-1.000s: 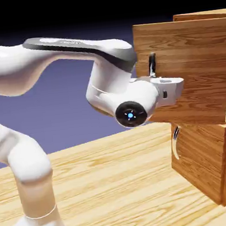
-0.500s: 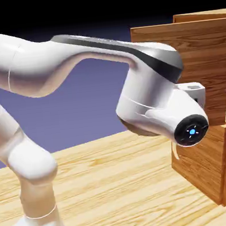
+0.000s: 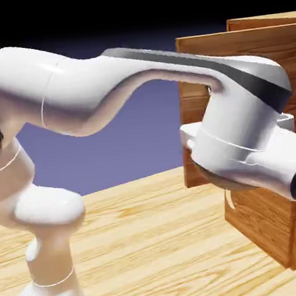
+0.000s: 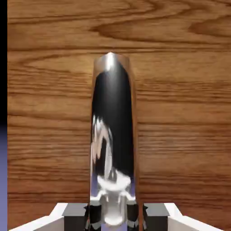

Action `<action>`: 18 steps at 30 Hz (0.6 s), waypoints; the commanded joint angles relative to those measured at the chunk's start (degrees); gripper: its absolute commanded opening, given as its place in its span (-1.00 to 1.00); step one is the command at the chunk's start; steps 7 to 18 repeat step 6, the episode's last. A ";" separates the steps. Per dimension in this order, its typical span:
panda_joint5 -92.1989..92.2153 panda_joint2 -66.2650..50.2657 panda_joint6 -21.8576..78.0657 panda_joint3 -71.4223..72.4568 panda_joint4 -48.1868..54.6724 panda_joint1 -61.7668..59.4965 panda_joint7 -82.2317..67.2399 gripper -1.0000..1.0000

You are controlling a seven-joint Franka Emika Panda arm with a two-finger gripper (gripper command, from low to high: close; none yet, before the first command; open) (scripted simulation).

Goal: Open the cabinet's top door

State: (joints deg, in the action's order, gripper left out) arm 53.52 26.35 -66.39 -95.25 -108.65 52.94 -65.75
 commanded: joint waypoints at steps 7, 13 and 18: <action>-4.54 5.85 2.28 -5.36 6.39 8.52 2.94 1.00; -4.54 5.85 2.28 -5.36 6.39 8.52 2.94 1.00; -4.54 5.85 2.28 -5.36 6.39 8.52 2.94 1.00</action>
